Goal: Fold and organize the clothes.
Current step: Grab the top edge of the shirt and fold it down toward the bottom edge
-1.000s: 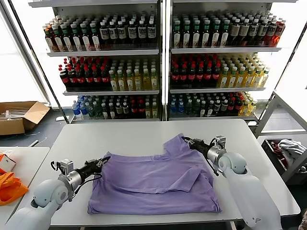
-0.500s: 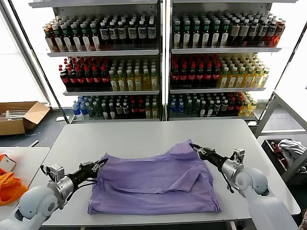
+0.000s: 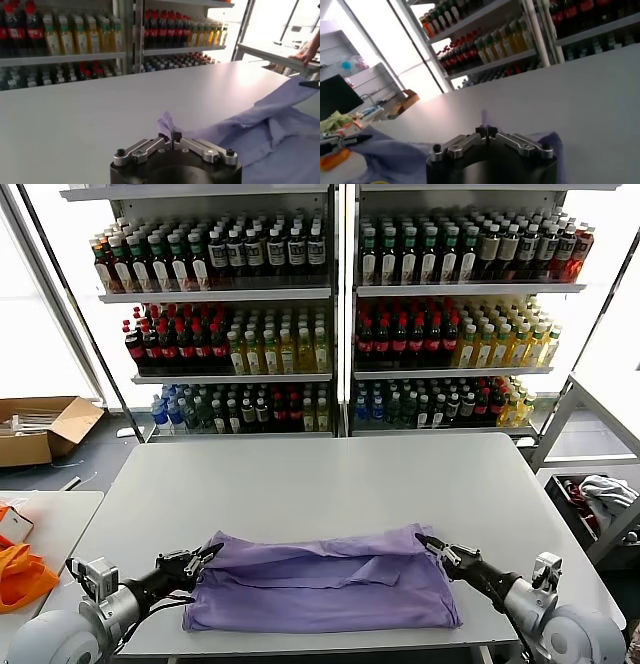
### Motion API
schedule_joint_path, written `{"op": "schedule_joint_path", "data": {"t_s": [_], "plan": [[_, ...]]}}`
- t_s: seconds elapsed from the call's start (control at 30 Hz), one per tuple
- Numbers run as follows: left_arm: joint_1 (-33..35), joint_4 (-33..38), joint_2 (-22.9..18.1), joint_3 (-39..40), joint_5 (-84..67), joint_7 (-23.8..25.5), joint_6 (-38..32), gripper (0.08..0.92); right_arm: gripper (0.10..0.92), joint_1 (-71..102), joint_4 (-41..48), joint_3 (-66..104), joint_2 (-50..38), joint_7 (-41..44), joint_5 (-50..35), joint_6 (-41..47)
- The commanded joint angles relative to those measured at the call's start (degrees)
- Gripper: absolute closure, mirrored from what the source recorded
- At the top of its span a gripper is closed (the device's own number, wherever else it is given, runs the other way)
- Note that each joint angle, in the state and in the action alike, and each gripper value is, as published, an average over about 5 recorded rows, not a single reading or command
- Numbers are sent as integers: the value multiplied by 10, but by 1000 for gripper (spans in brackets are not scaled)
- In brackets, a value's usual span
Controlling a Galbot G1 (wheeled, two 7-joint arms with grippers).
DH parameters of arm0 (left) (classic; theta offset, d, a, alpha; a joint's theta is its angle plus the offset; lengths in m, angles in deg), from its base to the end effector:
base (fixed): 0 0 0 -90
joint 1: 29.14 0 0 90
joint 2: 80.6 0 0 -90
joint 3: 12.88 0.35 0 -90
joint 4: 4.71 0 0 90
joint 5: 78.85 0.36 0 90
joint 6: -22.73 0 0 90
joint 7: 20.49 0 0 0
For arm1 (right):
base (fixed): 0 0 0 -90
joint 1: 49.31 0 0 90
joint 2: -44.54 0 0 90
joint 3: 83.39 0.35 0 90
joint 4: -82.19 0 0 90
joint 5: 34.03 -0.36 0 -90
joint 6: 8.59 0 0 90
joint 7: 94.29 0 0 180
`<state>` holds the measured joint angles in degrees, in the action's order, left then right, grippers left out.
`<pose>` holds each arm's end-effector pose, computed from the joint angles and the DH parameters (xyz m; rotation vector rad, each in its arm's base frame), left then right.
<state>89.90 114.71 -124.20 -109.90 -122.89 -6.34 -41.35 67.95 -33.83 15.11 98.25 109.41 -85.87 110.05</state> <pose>0.2276 0.1518 -0.2312 -0.6965 -2.5392 -0.0018 0.2265 -0.1522 -0.2590 0.8192 -2.4941 -0.4544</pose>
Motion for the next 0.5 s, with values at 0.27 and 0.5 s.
{"op": "schedule_joint_path", "data": {"t_s": [0.27, 0.5], "plan": [[114, -15, 2, -48, 28, 18, -17, 884, 919, 135, -37, 43, -11, 20, 64, -19], [113, 3, 1, -63, 31, 6, -22, 695, 916, 130, -31, 55, -15, 15, 70, -23]]}}
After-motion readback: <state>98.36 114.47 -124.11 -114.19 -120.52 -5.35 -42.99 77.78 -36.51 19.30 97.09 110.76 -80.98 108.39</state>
